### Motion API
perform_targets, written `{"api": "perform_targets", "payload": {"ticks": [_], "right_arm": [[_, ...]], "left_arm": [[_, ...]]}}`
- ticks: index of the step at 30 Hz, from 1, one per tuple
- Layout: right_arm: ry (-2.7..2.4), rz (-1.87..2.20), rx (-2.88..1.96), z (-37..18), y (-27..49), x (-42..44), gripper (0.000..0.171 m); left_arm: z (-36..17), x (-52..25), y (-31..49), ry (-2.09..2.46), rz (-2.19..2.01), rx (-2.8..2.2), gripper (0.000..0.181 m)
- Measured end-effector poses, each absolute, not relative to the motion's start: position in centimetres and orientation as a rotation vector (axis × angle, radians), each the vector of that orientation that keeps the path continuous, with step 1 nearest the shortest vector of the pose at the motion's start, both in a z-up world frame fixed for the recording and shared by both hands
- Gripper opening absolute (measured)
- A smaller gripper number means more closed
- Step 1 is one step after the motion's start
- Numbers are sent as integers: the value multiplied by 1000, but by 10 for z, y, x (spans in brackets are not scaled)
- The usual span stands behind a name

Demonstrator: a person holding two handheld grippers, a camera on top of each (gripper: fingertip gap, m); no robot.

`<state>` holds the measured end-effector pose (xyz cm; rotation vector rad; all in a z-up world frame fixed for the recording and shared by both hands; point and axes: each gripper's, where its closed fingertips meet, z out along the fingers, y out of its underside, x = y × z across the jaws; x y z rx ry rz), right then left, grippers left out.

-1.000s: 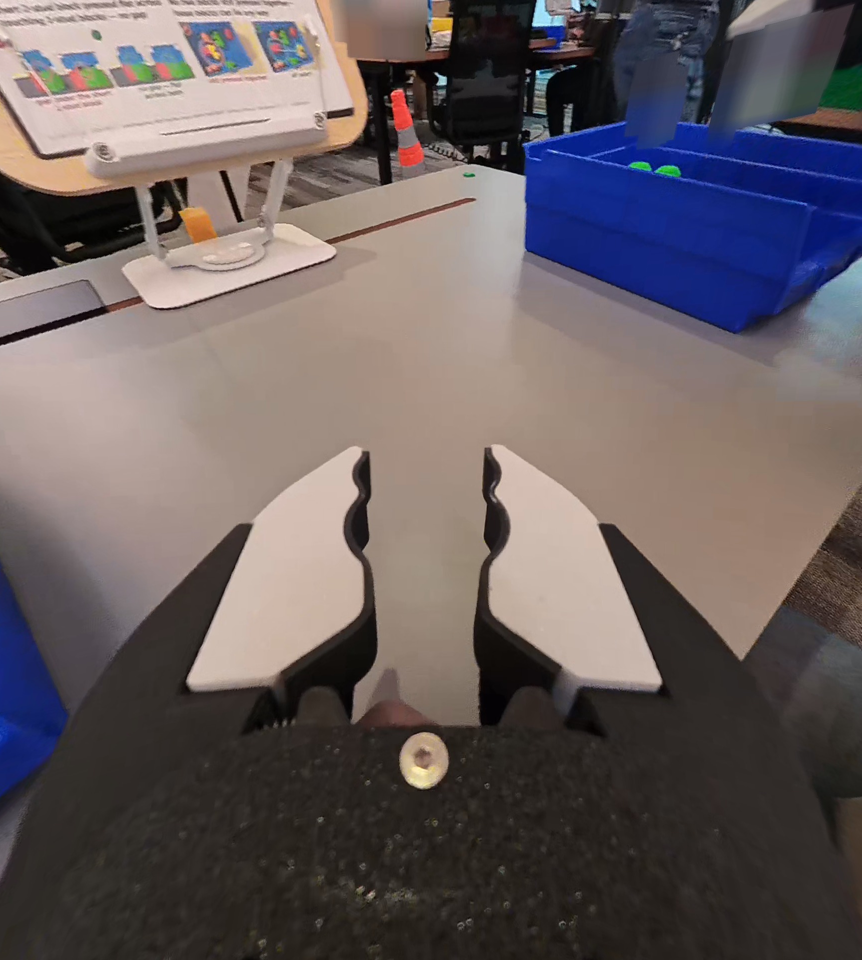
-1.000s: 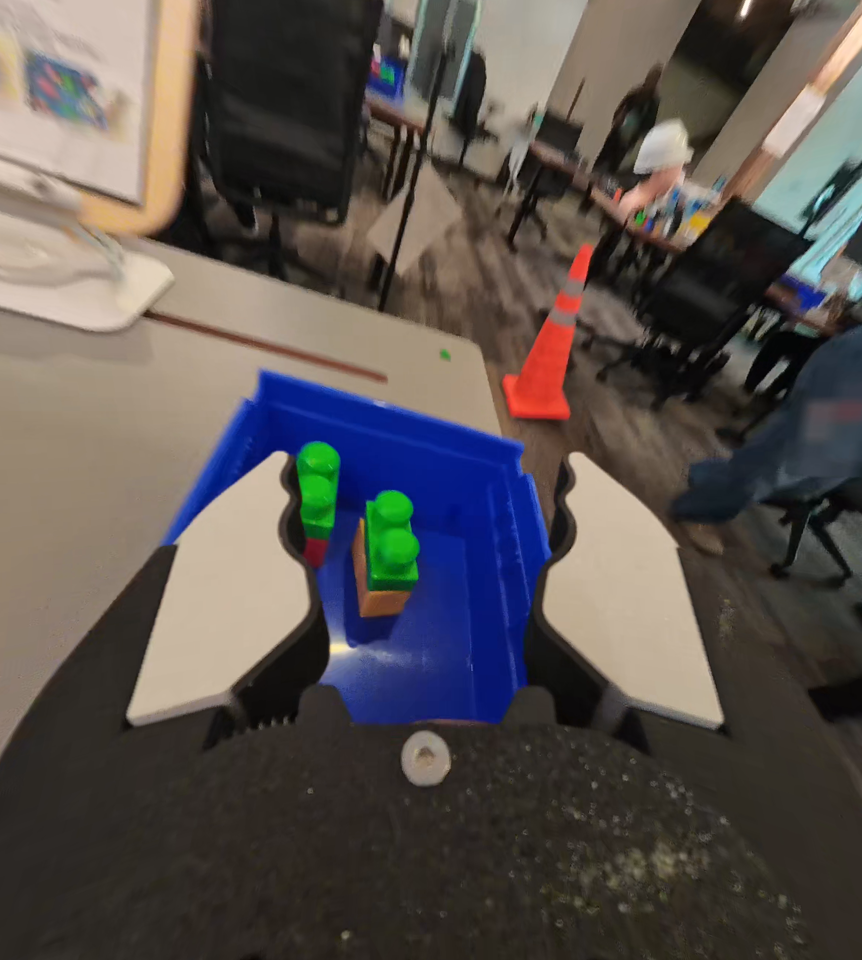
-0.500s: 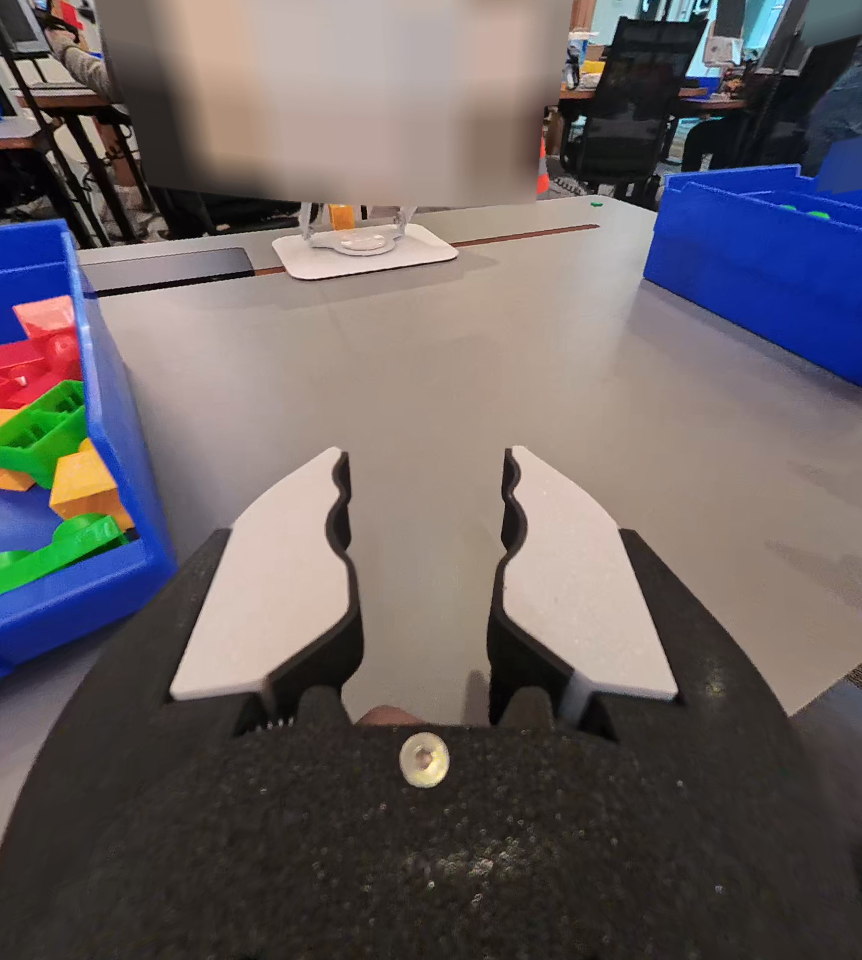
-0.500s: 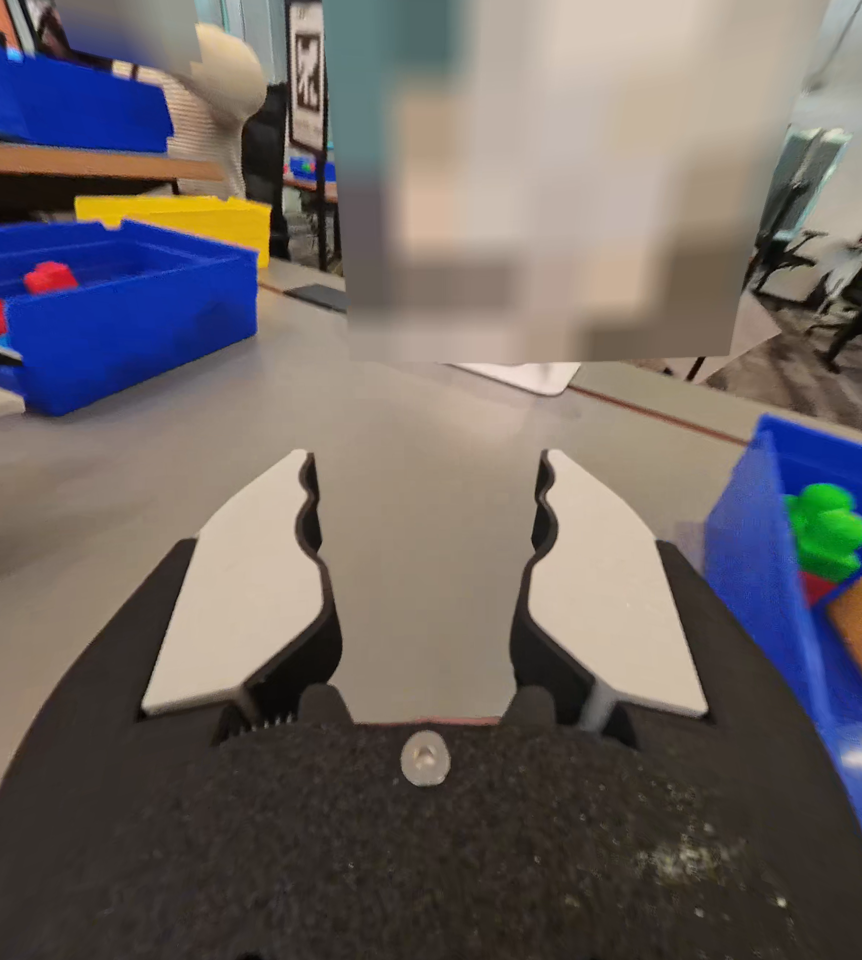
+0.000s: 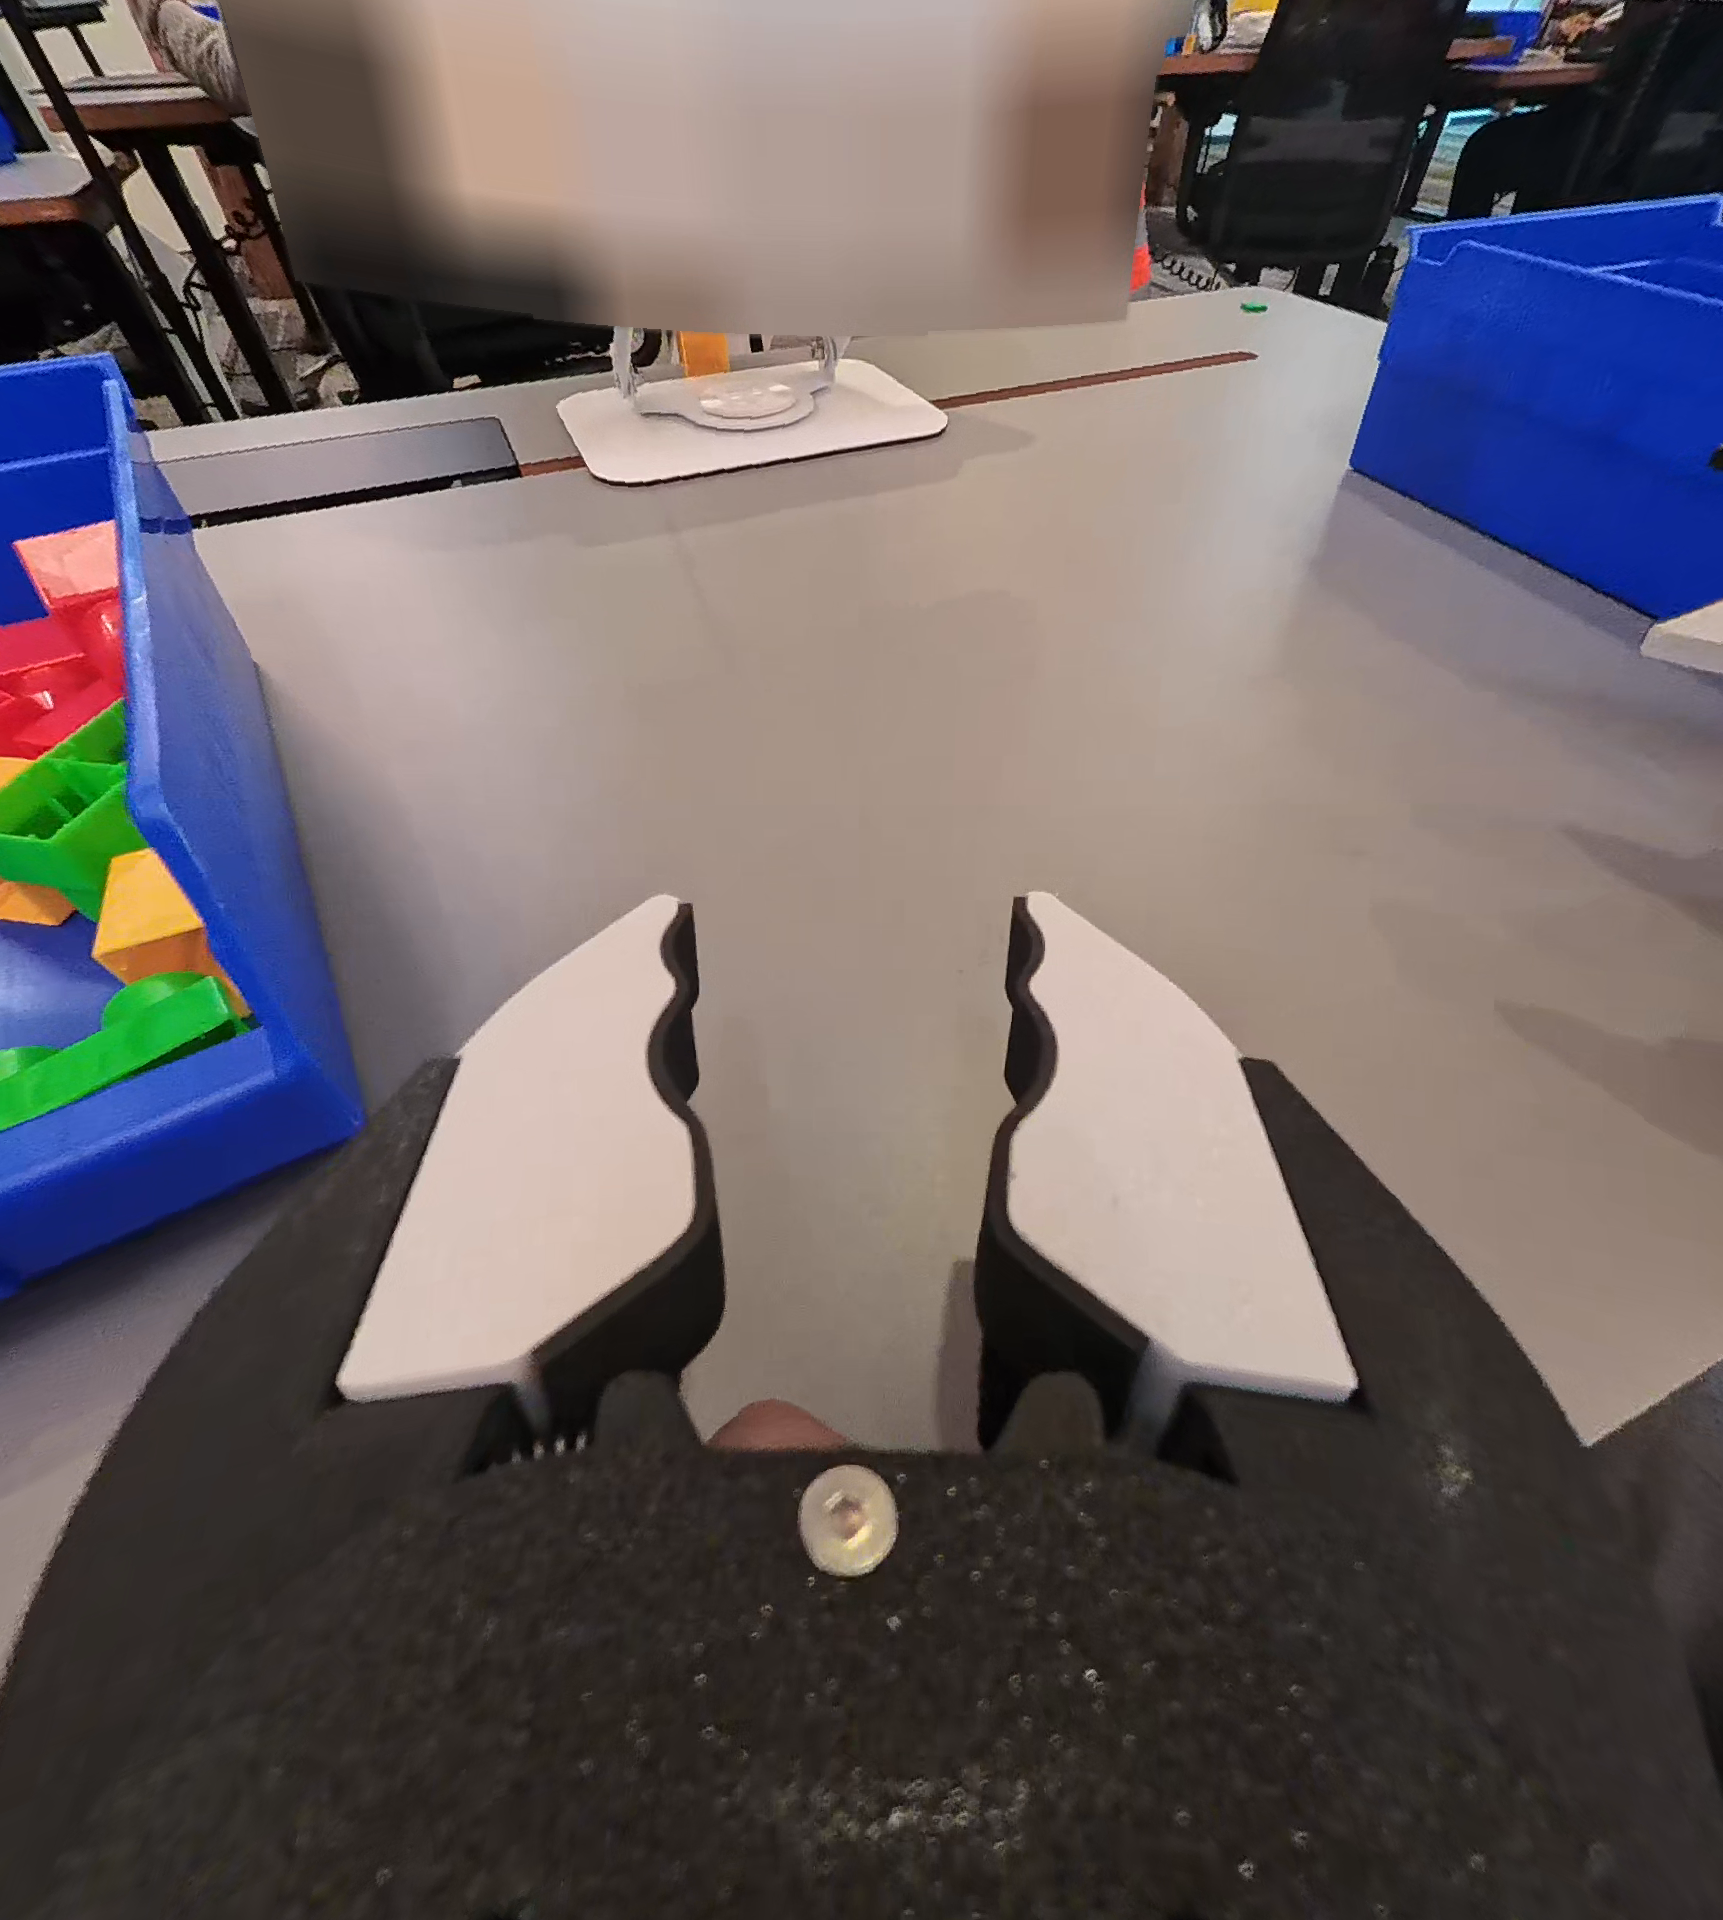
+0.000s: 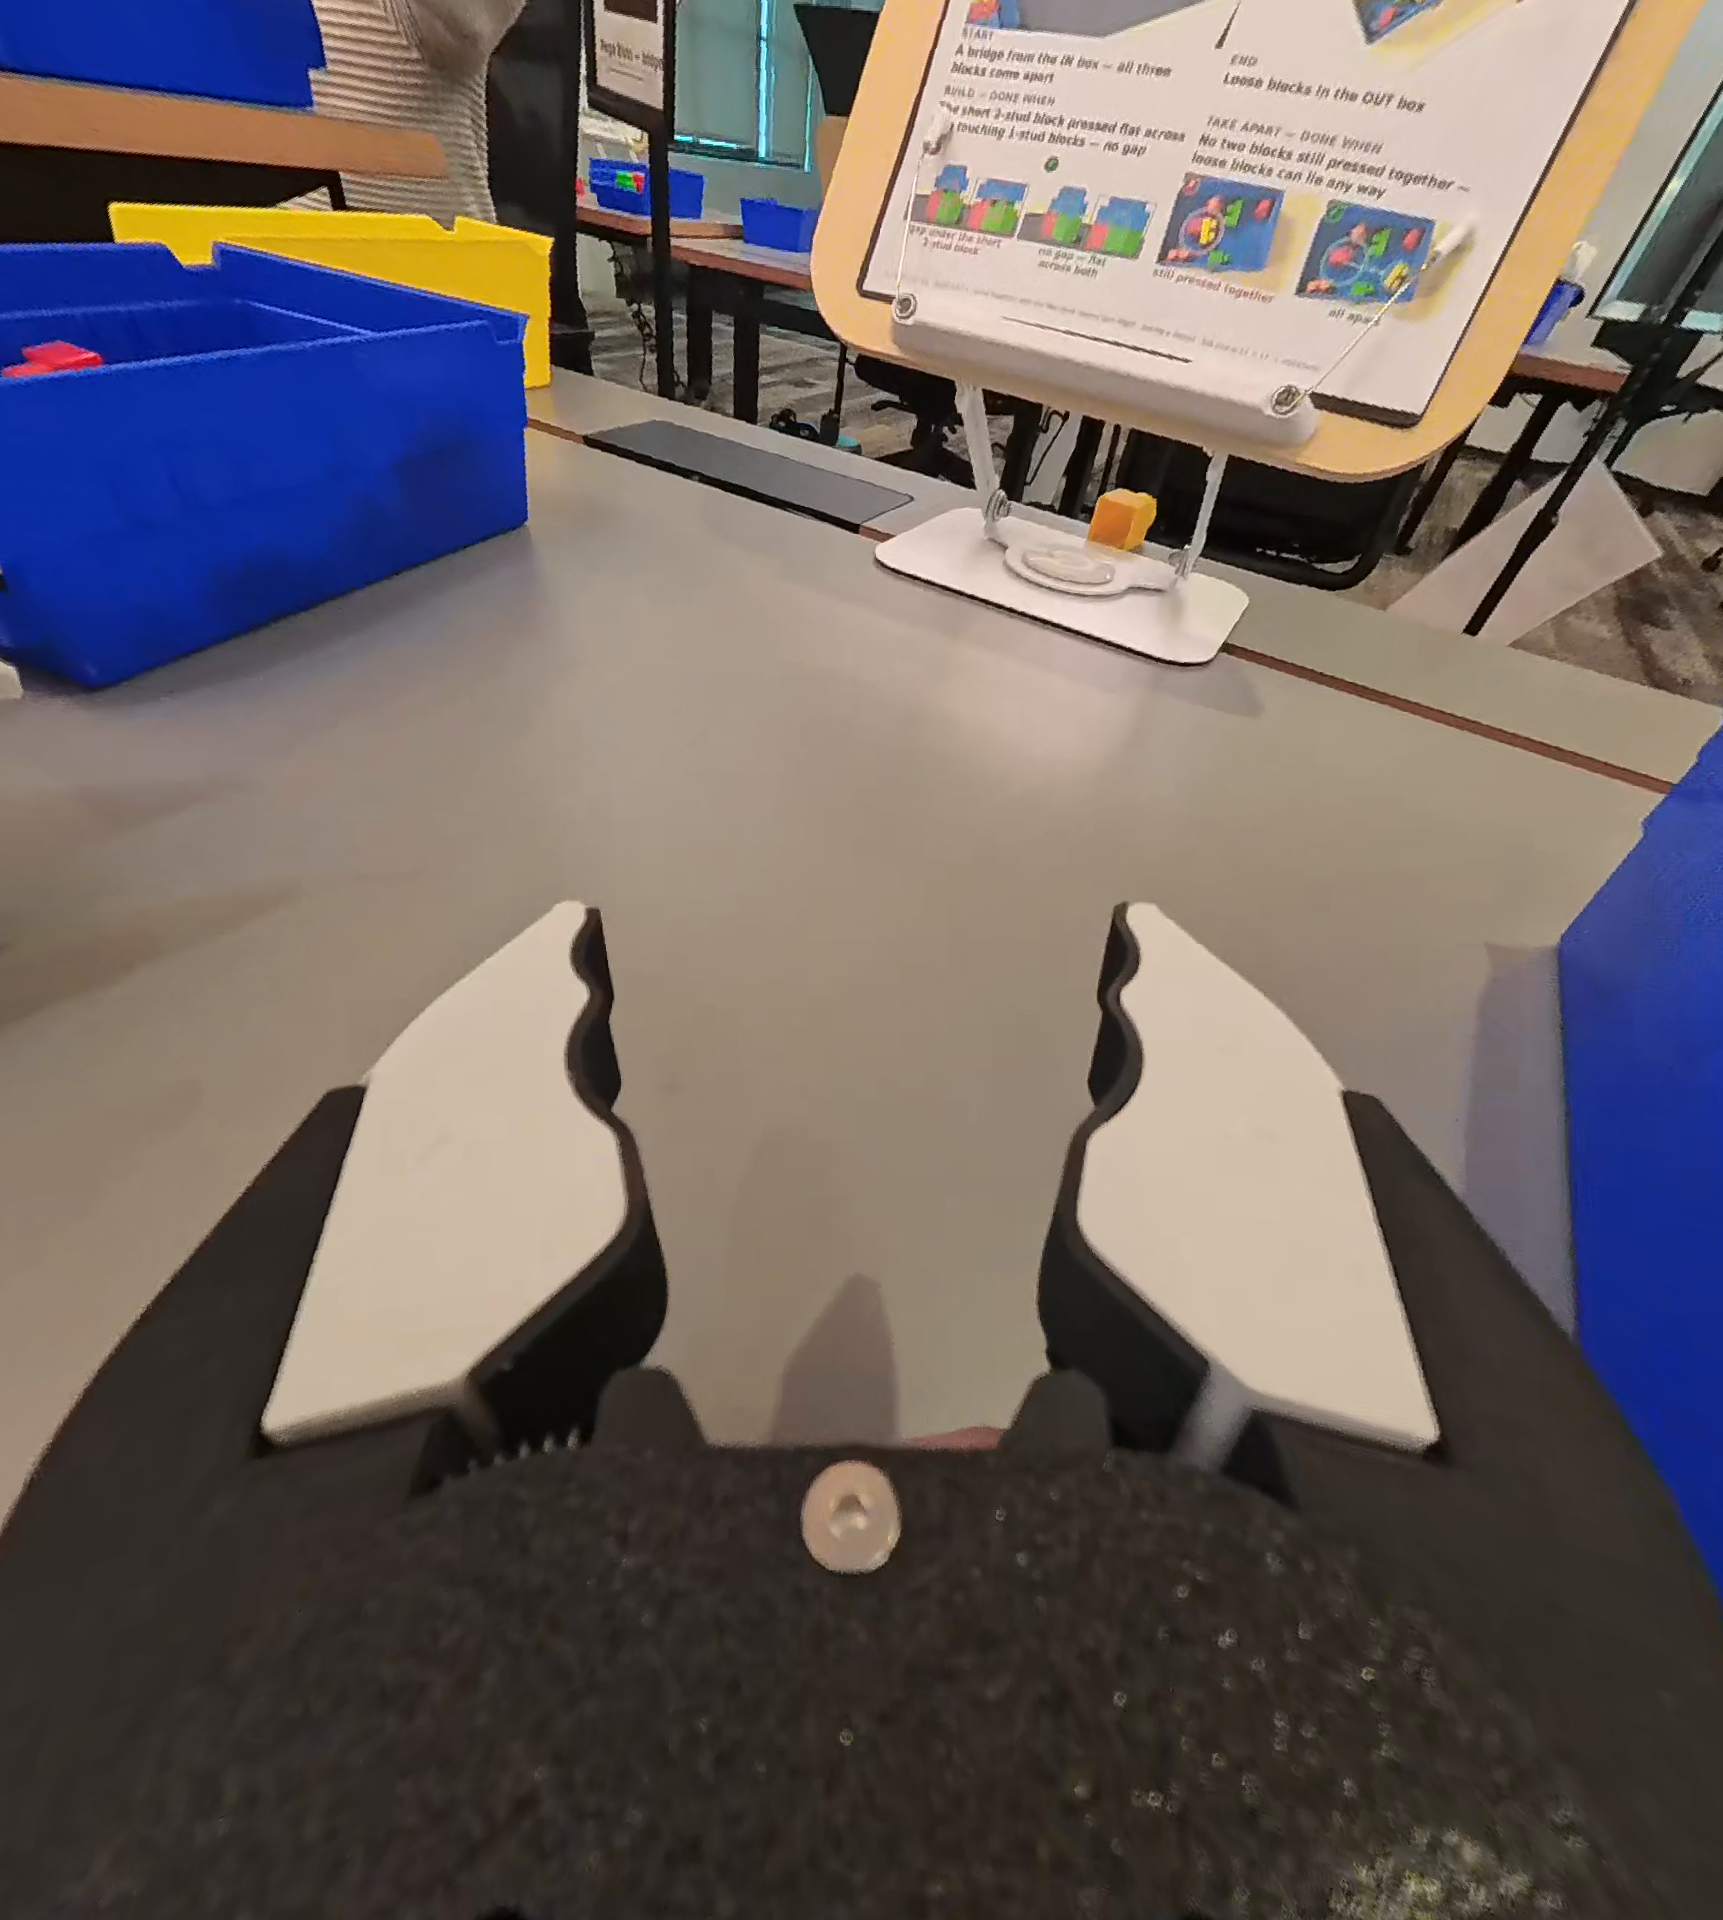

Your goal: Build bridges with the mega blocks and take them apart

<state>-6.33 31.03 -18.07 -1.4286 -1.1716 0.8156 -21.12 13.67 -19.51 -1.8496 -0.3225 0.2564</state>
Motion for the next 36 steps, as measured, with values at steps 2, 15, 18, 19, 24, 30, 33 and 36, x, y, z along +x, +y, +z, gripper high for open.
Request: {"api": "perform_targets", "payload": {"ticks": [2, 15, 18, 19, 24, 30, 33, 36], "right_arm": [[-1168, 835, -1447, -182, 310, -64, 89], [-1194, 868, -1476, -187, 308, -64, 81], [-1193, 872, -1480, -187, 309, -63, 79], [-1196, 875, -1481, -187, 309, -63, 79], [-1205, 872, -1479, -186, 310, -62, 78], [-1207, 884, -1494, -189, 313, -63, 77], [-1213, 886, -1497, -191, 313, -63, 76], [-1218, 891, -1504, -191, 313, -64, 75]], "left_arm": [[-196, -211, 137, -321, 241, -1858, 56], [-198, -208, 138, -279, 239, -1882, 58], [-185, -223, 122, -260, 323, -1896, 58], [-175, -233, 113, -258, 351, -1889, 57], [-136, -303, 64, -147, 483, -2037, 56], [-134, -418, 41, -7, 704, -2341, 59], [-144, -454, 55, 141, 775, -2463, 60], [-166, -474, 73, 277, 735, -2592, 60]]}}
